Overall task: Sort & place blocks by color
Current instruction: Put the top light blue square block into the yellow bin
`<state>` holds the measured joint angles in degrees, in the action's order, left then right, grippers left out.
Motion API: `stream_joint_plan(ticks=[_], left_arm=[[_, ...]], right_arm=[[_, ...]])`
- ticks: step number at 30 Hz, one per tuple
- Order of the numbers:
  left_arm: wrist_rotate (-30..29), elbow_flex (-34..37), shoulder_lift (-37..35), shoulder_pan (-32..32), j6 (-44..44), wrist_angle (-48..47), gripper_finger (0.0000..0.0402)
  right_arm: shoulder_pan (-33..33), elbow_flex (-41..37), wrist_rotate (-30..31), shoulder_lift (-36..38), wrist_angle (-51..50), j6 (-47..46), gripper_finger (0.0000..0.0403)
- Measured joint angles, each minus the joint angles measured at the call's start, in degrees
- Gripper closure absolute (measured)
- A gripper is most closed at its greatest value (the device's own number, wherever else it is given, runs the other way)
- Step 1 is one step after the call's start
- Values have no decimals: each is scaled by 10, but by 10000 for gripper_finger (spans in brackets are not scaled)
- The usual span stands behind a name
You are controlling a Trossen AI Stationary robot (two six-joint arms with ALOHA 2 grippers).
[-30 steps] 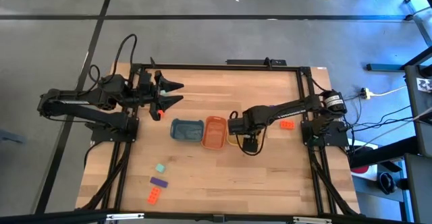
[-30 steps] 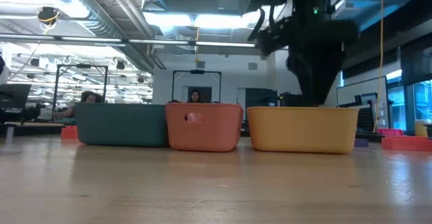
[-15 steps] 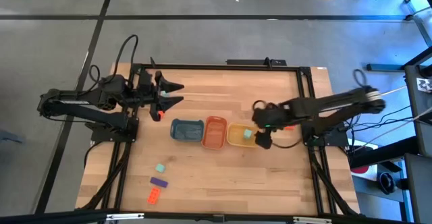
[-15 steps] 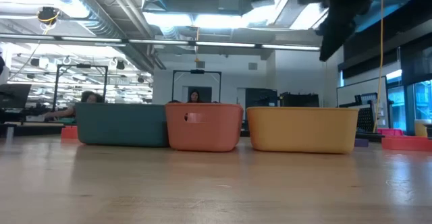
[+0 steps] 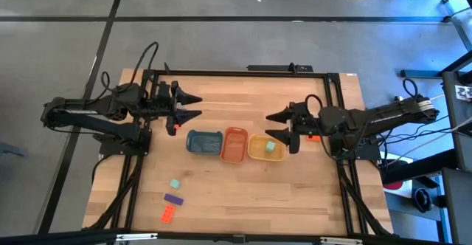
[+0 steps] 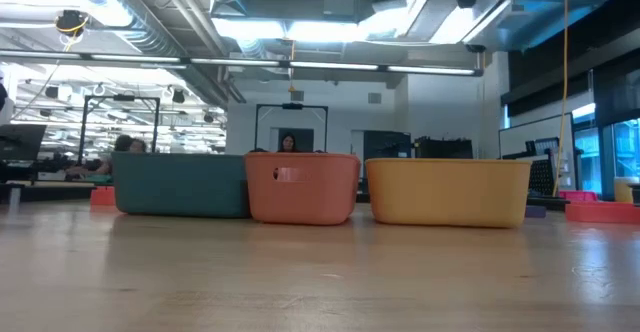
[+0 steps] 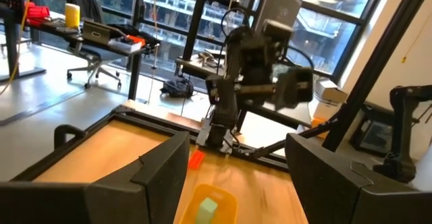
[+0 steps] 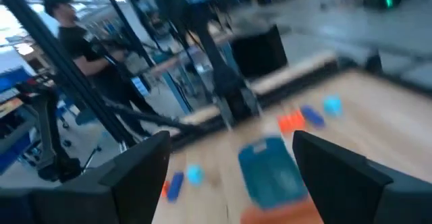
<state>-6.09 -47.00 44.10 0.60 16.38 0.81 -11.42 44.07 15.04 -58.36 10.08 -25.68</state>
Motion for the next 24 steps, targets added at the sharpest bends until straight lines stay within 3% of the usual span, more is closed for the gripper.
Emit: stream_joint_plan(ticks=[10, 15, 18, 24], left_arm=[[-13, 0, 0, 0, 2, -4, 164], [-98, 0, 5, 9, 95, -25, 164], [-150, -6, 21, 59, 154, -88, 164], [-163, -42, 83, 242, 225, -356, 164]], right_arm=[[0, 0, 0, -1, 9, 20, 88], [0, 0, 0, -1, 9, 11, 88], [0, 0, 0, -1, 9, 4, 88], [0, 0, 0, -2, 8, 3, 88]])
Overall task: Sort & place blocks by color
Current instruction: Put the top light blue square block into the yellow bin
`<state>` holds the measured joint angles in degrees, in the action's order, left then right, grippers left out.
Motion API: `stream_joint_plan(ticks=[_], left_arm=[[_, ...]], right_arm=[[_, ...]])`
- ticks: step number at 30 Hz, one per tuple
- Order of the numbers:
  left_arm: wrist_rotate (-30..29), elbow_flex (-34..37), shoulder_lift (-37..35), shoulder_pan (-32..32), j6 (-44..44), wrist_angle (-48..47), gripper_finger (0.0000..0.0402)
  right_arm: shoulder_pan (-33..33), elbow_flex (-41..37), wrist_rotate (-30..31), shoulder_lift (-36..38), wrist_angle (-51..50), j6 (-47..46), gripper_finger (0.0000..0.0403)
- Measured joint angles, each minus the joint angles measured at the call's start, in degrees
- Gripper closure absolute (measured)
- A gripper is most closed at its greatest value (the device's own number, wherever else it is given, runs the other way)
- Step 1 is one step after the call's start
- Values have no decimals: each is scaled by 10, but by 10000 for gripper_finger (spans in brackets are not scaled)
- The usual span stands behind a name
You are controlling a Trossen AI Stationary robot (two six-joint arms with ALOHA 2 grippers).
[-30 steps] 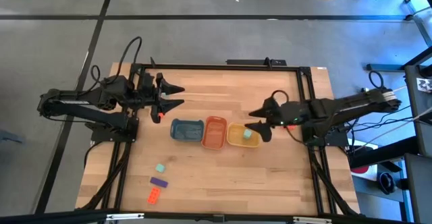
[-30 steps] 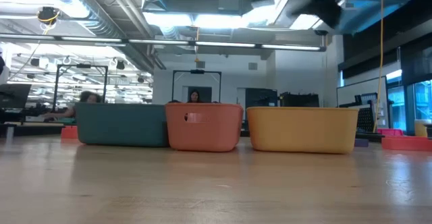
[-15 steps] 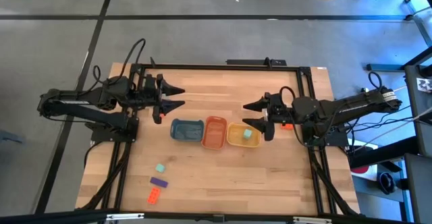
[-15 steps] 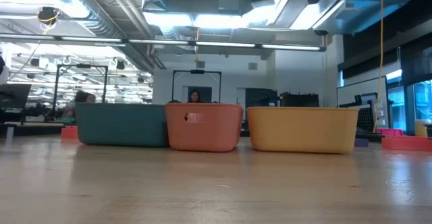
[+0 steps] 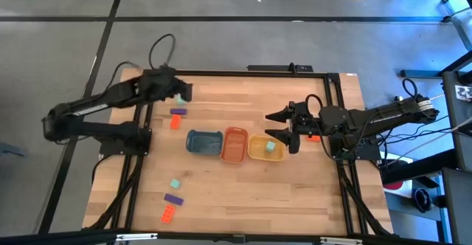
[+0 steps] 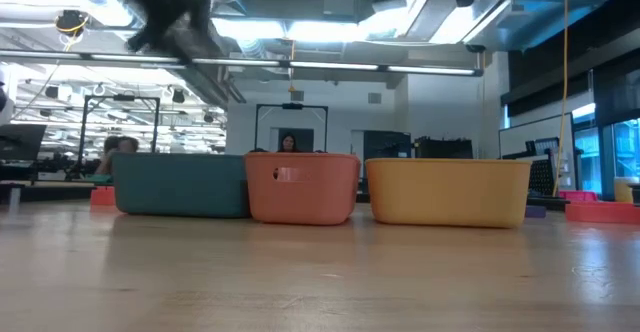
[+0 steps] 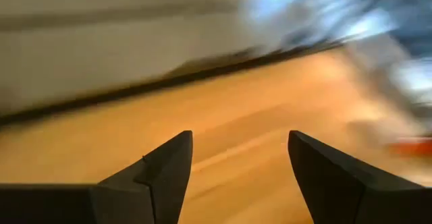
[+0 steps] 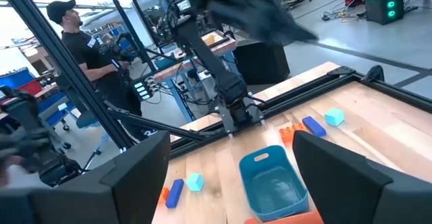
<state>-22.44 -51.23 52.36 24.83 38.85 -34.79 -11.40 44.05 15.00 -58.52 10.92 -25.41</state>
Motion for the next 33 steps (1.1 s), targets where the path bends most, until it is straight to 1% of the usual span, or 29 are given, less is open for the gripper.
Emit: stream_joint_plan(ticks=[3, 6, 9, 12, 15, 18, 25, 33], left_arm=[[-2, 27, 36, 74, 50, -49, 164], [5, 78, 66, 110, 124, -47, 164], [4, 128, 85, 120, 197, -1, 164], [5, 176, 102, 119, 229, 52, 164], [-6, 209, 118, 119, 252, 115, 164], [-5, 216, 144, 123, 250, 144, 164], [-10, 196, 213, 124, 231, 146, 164], [-10, 195, 261, 124, 268, 159, 164]], right_arm=[[0, 0, 0, 0, 0, 0, 88], [0, 0, 0, 0, 0, 0, 88], [0, 0, 0, 0, -1, 0, 88], [0, 0, 0, 0, -1, 0, 88], [0, 0, 0, 0, 0, 0, 88], [0, 0, 0, 0, -1, 0, 88], [0, 0, 0, 0, 0, 0, 88], [0, 0, 0, 0, 0, 0, 88]])
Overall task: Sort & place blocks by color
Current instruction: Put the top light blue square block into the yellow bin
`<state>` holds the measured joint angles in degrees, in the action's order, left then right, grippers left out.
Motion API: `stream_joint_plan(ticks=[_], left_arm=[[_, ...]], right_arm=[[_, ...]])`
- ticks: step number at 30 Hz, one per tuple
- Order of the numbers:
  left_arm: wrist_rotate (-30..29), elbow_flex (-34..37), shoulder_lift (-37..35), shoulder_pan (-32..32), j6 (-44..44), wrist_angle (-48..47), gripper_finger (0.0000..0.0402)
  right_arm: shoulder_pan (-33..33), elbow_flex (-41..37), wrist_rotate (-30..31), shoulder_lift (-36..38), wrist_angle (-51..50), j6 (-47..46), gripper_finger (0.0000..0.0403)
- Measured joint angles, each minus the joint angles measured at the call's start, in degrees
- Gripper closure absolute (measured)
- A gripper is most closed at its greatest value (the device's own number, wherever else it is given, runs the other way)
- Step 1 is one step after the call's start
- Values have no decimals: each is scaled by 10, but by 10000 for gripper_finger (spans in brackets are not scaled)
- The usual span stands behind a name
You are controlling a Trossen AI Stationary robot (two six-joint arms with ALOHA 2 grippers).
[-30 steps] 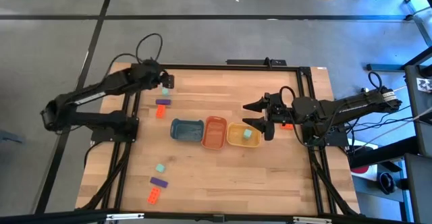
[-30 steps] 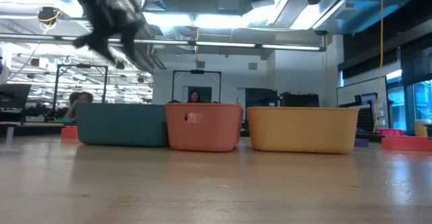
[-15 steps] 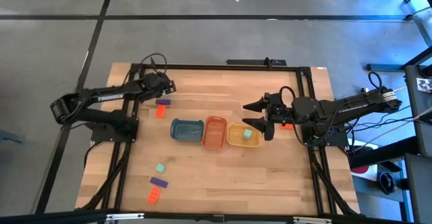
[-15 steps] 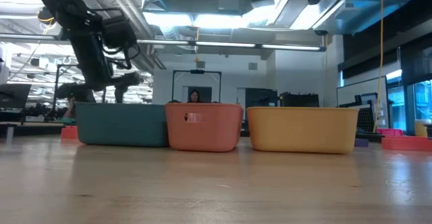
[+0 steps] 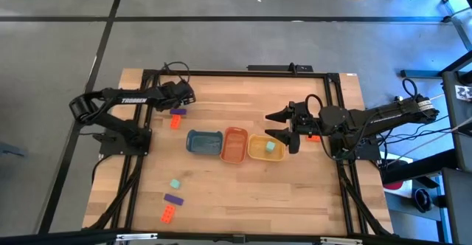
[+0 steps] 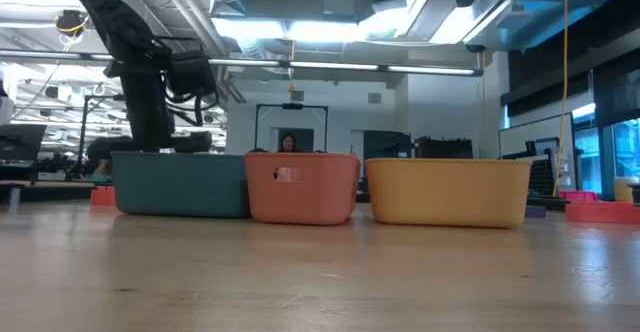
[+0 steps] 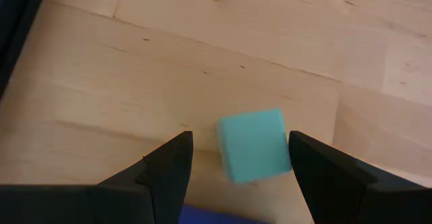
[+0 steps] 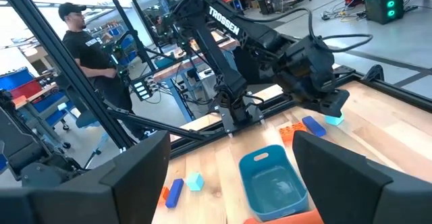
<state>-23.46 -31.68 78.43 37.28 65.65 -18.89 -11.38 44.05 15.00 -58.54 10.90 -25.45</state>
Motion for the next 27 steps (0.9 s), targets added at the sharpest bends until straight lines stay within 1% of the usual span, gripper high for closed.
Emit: stream_joint_plan(ticks=[8, 14, 16, 19, 25, 27], left_arm=[[5, 0, 30, 0, 31, 20, 164], [5, 0, 30, 0, 32, 31, 165], [5, 0, 30, 0, 32, 33, 170], [6, 0, 30, 0, 32, 32, 194], [5, -1, 30, 0, 28, 32, 266], [4, -1, 29, 0, 28, 33, 279]], right_arm=[[0, 0, 0, 0, 0, 1, 88], [0, 0, 0, 0, 0, 0, 88], [0, 0, 0, 0, 0, 0, 88], [0, 0, 0, 0, 0, 0, 88], [0, 0, 0, 0, 0, 0, 88], [0, 0, 0, 0, 0, 0, 88]])
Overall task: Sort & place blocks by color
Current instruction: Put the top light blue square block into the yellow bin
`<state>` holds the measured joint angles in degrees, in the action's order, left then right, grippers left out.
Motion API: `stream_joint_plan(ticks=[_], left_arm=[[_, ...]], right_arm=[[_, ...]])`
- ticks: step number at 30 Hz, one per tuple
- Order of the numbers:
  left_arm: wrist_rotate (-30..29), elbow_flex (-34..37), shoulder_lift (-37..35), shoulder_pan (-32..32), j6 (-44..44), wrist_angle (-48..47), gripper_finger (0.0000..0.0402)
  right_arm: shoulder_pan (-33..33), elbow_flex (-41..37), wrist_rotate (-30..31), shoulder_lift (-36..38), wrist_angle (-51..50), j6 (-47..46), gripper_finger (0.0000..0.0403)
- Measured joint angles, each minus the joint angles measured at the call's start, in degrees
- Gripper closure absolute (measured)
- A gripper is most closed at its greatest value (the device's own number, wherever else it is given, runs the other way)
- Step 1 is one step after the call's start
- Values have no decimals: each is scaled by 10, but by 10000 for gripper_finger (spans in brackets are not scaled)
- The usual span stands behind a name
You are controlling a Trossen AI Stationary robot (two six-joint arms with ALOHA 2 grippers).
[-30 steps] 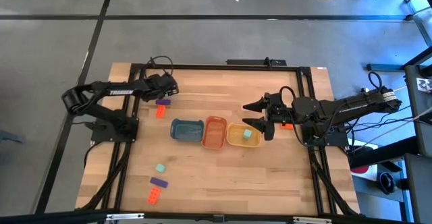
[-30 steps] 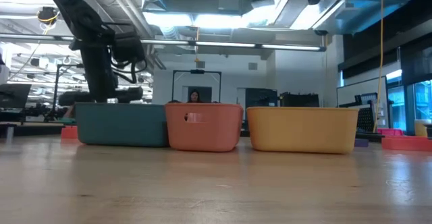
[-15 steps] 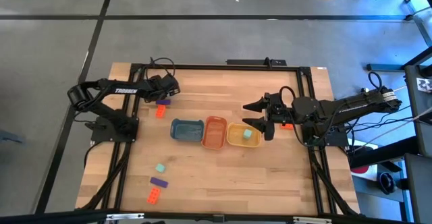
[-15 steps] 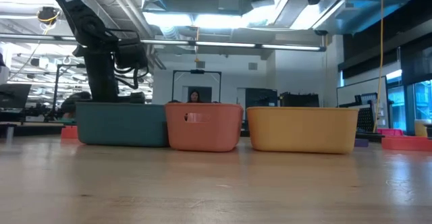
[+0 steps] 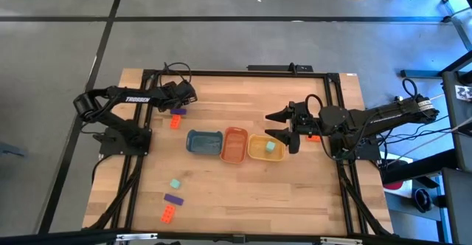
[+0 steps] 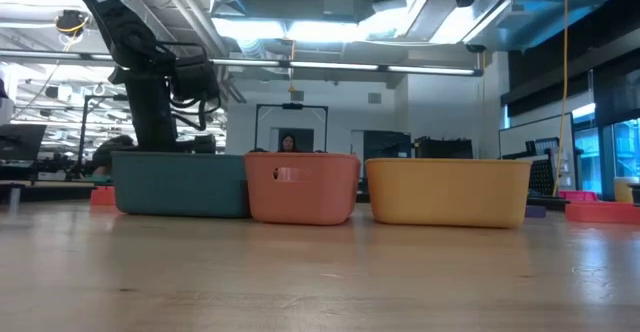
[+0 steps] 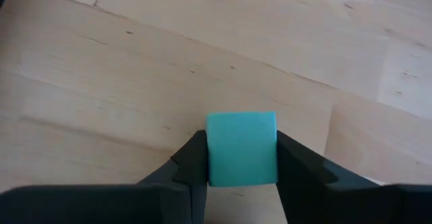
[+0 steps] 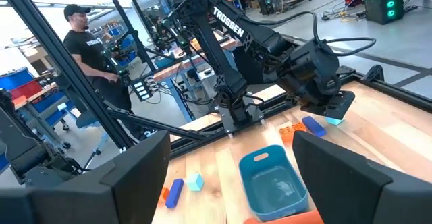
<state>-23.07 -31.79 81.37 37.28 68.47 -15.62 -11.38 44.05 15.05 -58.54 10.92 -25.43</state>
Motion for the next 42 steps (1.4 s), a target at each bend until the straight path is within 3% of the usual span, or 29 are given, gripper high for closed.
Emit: stream_joint_plan(ticks=[3, 7, 11, 16, 21, 24, 27, 34, 37, 42], left_arm=[[15, 0, -10, 2, -12, -1, 279], [48, 1, -59, 6, -102, 36, 279], [94, 1, -157, 6, -211, 96, 279], [195, 1, -303, -5, -301, 197, 279], [305, 1, -429, -67, -339, 266, 279], [331, 1, -476, -132, -339, 270, 279], [304, 1, -497, -206, -343, 269, 279], [150, 1, -476, -323, -375, 275, 279], [133, 1, -441, -346, -356, 314, 279], [131, 1, -368, -366, -288, 410, 279]], right_arm=[[0, 0, 0, 0, 0, -5, 88], [0, 0, 0, 0, 0, -15, 88], [0, 0, 2, 0, 0, -13, 88], [0, 0, 31, 0, 0, -13, 88], [0, 0, 49, 0, 18, 1, 88], [0, 0, 50, -2, 33, 39, 88], [0, 0, 50, -9, 45, 91, 88], [0, 28, 50, -57, 53, 180, 88], [0, 86, 51, -110, 13, 260, 88], [0, 191, 105, -204, -27, 383, 88]])
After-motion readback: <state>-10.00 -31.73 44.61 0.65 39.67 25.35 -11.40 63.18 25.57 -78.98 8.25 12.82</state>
